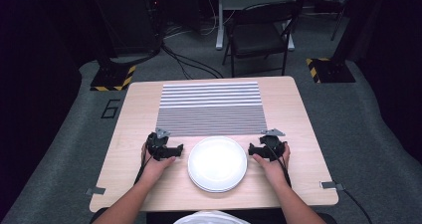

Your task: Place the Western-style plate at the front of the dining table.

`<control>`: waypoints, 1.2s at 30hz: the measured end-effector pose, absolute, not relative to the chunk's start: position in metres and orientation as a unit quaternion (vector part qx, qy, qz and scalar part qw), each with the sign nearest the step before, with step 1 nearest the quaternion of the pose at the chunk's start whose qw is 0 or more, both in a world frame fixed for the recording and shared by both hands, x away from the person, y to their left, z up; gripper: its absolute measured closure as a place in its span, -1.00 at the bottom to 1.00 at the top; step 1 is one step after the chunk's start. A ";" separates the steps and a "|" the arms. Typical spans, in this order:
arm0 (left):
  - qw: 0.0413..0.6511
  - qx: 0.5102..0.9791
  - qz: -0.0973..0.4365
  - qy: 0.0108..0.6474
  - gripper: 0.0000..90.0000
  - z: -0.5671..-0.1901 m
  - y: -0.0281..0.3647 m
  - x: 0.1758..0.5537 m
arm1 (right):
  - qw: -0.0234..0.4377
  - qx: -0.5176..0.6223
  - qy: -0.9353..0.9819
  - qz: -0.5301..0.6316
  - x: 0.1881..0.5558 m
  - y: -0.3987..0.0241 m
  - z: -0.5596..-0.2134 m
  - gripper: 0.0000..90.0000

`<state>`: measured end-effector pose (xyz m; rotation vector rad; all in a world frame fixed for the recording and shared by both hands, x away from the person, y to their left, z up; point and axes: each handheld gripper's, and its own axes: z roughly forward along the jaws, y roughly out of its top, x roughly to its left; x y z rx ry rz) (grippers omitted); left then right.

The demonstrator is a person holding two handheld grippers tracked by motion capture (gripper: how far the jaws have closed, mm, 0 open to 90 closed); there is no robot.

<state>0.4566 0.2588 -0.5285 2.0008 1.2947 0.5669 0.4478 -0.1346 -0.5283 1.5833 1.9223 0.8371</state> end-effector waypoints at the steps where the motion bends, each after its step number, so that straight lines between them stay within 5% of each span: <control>1: 0.340 0.767 0.219 0.498 -0.70 -0.529 0.259 0.457 | 0.253 0.584 0.707 0.309 0.448 -0.134 -0.528 -0.85; 15: 0.341 0.767 0.219 0.498 -0.68 -0.529 0.259 0.457 | 0.251 0.579 0.710 0.312 0.447 -0.133 -0.528 -0.82; 27: 0.342 0.758 0.225 0.508 -0.59 -0.528 0.260 0.457 | 0.256 0.566 0.714 0.325 0.444 -0.129 -0.527 -0.48; 36: 0.344 0.754 0.224 0.513 -0.25 -0.525 0.263 0.456 | 0.249 0.561 0.718 0.327 0.442 -0.128 -0.524 -0.17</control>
